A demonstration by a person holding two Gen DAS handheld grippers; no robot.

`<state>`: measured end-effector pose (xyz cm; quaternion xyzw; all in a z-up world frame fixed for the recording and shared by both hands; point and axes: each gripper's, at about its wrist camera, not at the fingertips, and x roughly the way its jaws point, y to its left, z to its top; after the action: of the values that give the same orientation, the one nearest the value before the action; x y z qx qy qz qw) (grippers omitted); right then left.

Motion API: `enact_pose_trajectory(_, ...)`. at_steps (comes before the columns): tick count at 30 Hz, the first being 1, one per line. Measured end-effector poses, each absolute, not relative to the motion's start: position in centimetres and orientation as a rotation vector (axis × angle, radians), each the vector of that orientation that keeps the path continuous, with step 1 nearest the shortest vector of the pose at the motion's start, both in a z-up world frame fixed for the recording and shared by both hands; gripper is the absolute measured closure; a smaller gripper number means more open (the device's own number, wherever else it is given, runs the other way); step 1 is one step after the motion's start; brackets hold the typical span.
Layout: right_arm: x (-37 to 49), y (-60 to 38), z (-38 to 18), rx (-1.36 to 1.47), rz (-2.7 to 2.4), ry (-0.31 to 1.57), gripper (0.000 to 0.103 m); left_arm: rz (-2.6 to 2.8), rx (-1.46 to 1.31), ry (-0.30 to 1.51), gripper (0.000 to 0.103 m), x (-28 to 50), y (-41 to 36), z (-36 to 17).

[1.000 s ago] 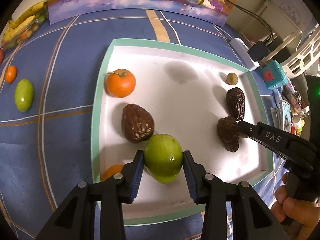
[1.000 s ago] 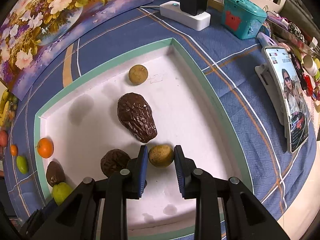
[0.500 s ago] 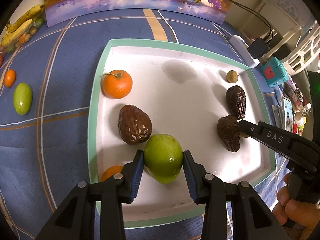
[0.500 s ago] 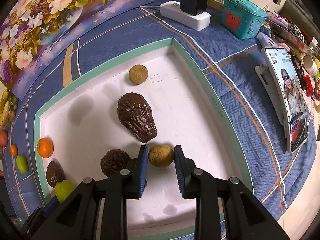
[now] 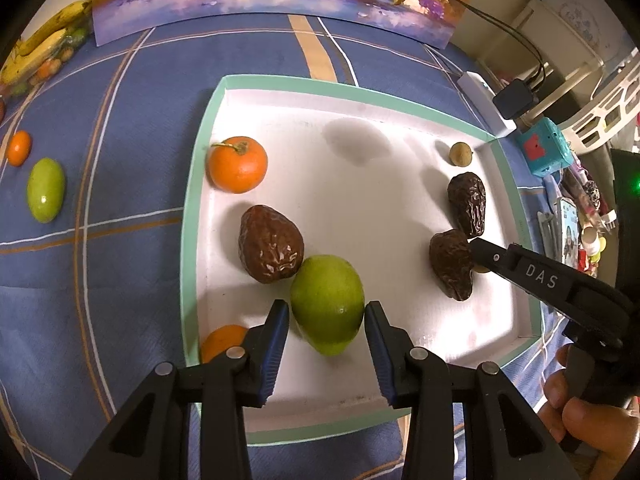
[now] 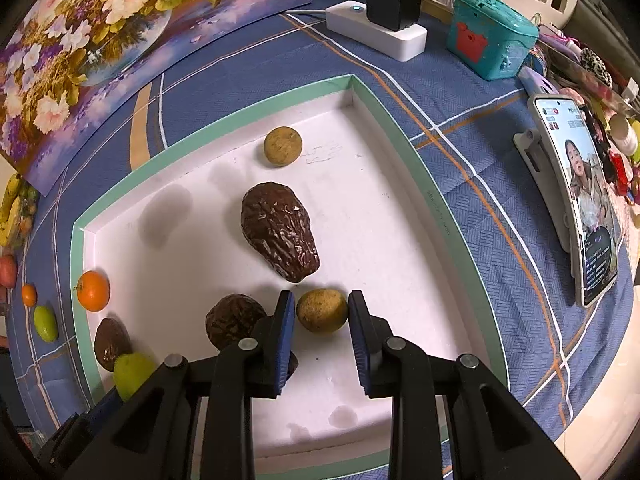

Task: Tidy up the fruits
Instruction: 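Carry the lime and brown fruit into the white tray and open both tools, then move both open tools back toward the remaining fruits on the tablecloth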

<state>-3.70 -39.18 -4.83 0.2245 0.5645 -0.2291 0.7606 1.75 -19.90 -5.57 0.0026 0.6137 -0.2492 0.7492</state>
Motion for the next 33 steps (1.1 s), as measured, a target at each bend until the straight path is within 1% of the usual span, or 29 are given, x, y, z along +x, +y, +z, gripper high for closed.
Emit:
enact_pose_trajectory(5, -3.7, -38.9, -4.4, 0.470, -0.505, 1.223, 0.074, -0.556, -0.010, 1.341, 0.060, 1.6, -19.4, -4.7)
enact_pose_trajectory(9, -3.8, -38.9, -3.8, 0.457, -0.509, 1.212, 0.073, -0.568, -0.011, 1.321, 0.057, 1.4, -19.1, -3.8)
enact_pose_trajectory(17, -4.1, -39.2, -2.4, 0.439, -0.513, 1.176, 0.072, -0.585, -0.034, 1.290, 0.057, 1.5, -18.2, -2.2)
enact_pose_trajectory(24, -4.6, -39.0, -0.5, 0.429, -0.499, 1.124, 0.072, -0.547, -0.092, 1.251, 0.057, 2.6, -15.7, -0.9)
enact_pose_trajectory(31, -4.0, -37.6, 0.4, 0.402, -0.452, 1.102, 0.072, -0.468, -0.162, 1.258, 0.057, 4.2, -12.8, -1.3)
enact_pose_trajectory(32, -3.9, -37.3, 0.4, 0.397, -0.442, 1.102, 0.072, -0.440, -0.167, 1.262, 0.055, 4.5, -12.3, -1.5)
enact_pose_trajectory(33, -3.8, -37.0, 0.4, 0.392, -0.437, 1.104, 0.071, -0.419, -0.170, 1.267, 0.049, 4.8, -12.0, -1.8)
